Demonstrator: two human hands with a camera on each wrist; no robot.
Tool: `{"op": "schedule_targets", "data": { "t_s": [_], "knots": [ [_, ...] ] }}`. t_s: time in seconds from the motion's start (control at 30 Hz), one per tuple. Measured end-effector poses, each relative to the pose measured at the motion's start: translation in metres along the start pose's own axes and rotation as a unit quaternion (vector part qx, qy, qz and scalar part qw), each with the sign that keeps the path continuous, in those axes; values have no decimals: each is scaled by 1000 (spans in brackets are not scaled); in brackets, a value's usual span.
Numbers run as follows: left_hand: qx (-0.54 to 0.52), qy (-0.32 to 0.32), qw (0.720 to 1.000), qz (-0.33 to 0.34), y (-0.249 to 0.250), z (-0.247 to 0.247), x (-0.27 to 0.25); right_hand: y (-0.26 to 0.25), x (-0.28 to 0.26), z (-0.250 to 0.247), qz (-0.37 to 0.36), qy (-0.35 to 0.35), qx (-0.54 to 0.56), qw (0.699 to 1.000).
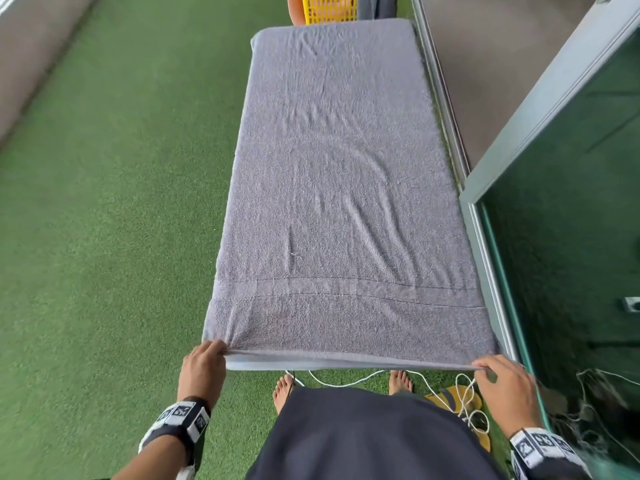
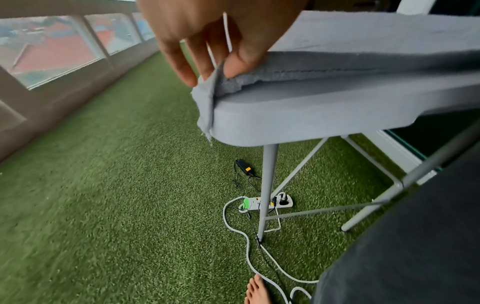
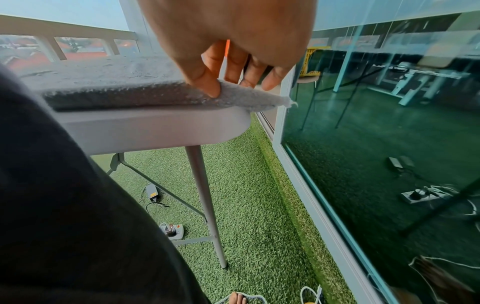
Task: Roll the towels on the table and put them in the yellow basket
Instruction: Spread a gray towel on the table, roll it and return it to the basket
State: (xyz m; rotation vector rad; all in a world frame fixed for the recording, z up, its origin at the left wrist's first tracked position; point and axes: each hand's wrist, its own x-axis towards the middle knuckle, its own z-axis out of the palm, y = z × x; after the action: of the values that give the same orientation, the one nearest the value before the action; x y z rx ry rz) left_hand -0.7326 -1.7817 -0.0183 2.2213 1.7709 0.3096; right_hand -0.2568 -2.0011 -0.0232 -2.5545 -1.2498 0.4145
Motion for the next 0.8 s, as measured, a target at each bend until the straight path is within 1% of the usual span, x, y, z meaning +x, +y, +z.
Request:
{"op": "schedule_targets", "data": {
  "t_s": [0.07, 0.1, 0.23, 0.33, 0.4, 0.43, 0.53, 0.6, 0.7, 0.8],
  "knots": [
    [-30, 4, 1000, 7, 0, 0, -2, 1, 2, 0, -6, 9, -11, 1000],
    [-30, -7, 999, 10, -2, 1, -4, 2, 5, 0, -5, 12, -16, 1000],
    [22, -63, 997, 23, -15, 4, -9, 4, 18, -4, 9, 27, -42, 999],
    [87, -60, 994, -24, -14, 1, -10, 1, 24, -3, 18, 26, -45, 998],
    [98, -38, 992, -67, -13, -1, -10, -1, 23, 0, 25, 22, -42, 999],
    [87, -26, 992, -84, -15, -1, -10, -1, 21, 2, 26, 19, -45, 998],
    [-11, 15, 990, -136, -27, -3, -8, 6, 12, 7, 36, 3, -49, 998],
    [-39, 29, 985, -164, -34, -6, -6, 10, 8, 9, 42, -9, -52, 998],
    [-41, 30, 988, -147, -41, -12, -3, 9, 7, 9, 43, -2, -48, 998],
    [-11, 12, 994, -112, -41, -20, -1, 7, 9, 7, 54, 3, -46, 998]
  ]
}}
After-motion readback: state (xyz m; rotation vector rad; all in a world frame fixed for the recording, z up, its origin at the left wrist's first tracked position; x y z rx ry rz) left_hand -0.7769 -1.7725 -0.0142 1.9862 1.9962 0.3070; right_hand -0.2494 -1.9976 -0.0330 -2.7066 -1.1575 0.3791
